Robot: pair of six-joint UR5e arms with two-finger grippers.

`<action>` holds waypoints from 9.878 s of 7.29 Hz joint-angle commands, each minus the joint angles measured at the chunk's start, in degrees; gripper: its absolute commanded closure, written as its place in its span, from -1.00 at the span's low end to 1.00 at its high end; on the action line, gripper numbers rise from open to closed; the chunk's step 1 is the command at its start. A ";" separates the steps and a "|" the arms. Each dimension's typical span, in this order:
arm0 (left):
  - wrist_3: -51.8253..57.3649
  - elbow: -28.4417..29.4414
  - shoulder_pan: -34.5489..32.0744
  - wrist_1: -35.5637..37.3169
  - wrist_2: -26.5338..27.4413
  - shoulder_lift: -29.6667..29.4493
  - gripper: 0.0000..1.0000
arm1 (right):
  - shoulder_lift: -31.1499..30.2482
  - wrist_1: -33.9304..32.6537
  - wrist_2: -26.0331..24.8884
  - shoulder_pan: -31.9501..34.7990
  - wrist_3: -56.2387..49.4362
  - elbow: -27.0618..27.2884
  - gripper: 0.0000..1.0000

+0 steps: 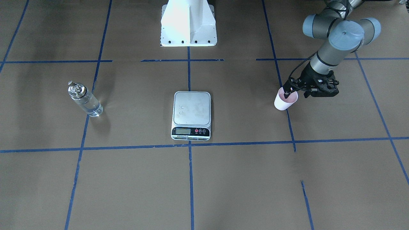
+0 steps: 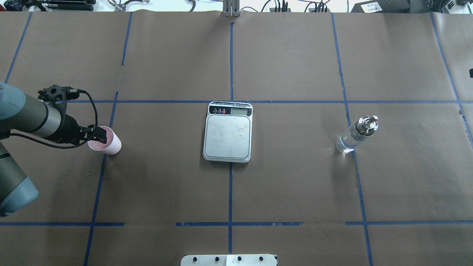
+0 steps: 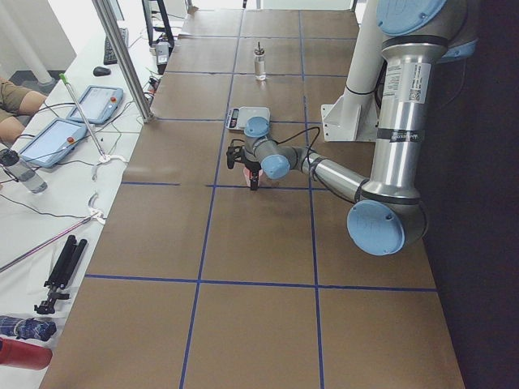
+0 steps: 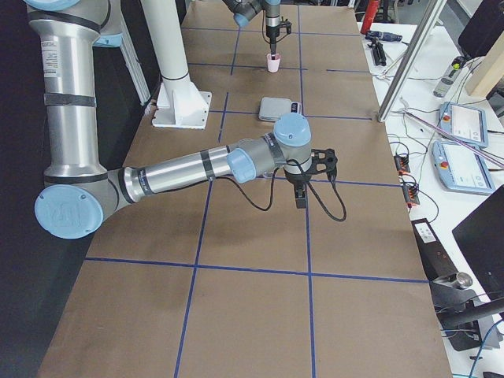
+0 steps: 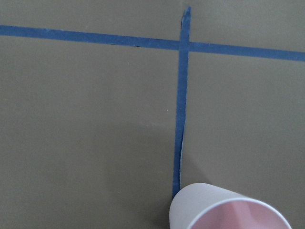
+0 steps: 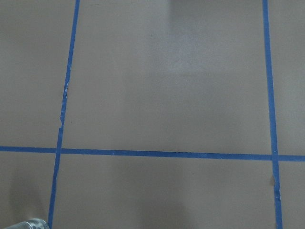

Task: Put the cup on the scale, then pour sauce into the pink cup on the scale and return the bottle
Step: 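Move the left gripper down to the pink cup and grasp it, then carry the pink cup onto the scale while the right gripper reaches for the dispenser, then release the cup and lift the left gripper while the right grasps the dispenser, then lift the glass dispenser upright with the right gripper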

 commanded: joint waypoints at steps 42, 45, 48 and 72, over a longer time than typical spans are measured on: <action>-11.29 -0.41 -1.01 34.47 -4.05 -40.65 -1.00 | -16.10 25.37 -95.29 -73.63 56.67 13.80 -1.00; -2.26 -8.83 -4.52 35.78 -4.05 -30.58 -1.00 | -13.66 25.40 -98.03 -73.98 56.23 10.20 -1.00; 10.93 -14.81 -6.99 41.67 -3.70 -26.27 -1.00 | -10.92 25.31 -102.07 -73.98 56.14 5.71 -1.00; 14.30 -19.67 -10.78 47.30 -3.61 -23.60 -1.00 | 0.06 25.40 -101.12 -68.09 48.76 -4.06 0.25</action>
